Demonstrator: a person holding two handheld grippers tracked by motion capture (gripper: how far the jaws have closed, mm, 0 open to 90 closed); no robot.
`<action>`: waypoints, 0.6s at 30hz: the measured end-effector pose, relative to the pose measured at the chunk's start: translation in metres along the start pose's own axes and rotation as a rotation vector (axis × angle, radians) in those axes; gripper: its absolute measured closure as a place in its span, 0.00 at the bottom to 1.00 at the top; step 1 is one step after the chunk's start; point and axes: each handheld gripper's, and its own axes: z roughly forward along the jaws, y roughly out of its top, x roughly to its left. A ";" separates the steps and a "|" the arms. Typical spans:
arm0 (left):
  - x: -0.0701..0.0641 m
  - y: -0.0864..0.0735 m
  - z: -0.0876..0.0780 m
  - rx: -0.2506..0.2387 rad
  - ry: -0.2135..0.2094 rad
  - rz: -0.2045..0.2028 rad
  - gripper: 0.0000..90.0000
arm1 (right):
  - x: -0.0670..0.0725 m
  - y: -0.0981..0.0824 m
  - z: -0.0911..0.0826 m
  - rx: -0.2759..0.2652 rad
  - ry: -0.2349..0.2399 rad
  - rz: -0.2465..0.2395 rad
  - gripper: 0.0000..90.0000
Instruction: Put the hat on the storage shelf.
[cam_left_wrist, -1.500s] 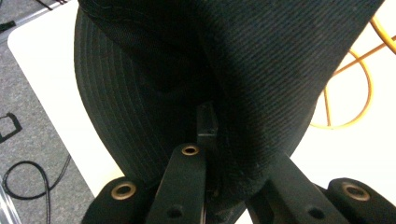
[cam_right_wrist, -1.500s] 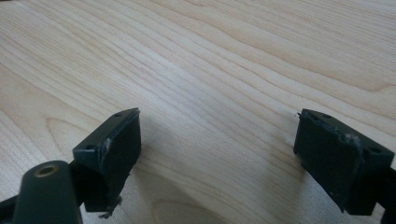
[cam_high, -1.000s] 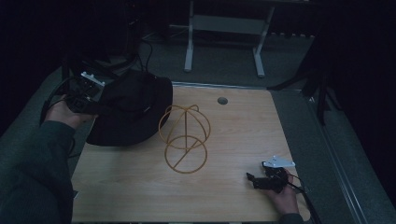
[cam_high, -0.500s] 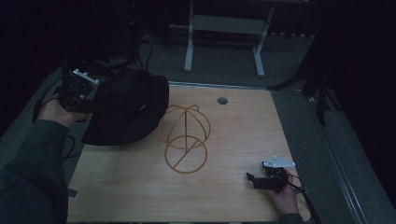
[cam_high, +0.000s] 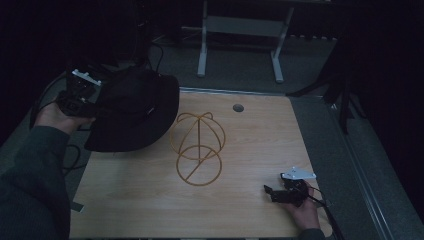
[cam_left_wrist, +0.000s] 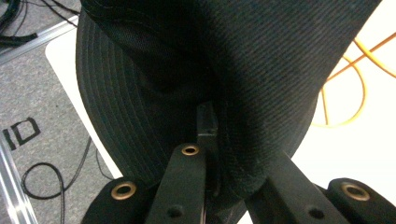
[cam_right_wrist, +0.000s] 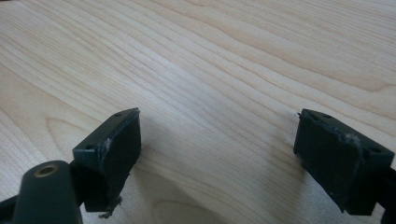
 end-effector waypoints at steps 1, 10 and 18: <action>0.000 0.000 -0.001 -0.001 0.000 0.001 0.98 | 0.000 0.000 0.000 0.000 0.000 0.000 0.16; 0.000 0.001 -0.011 -0.020 -0.005 0.003 0.98 | 0.000 0.000 0.000 0.000 0.000 0.001 0.16; 0.000 0.001 -0.020 -0.039 -0.018 0.009 0.98 | 0.000 0.000 0.000 0.001 0.000 0.000 0.16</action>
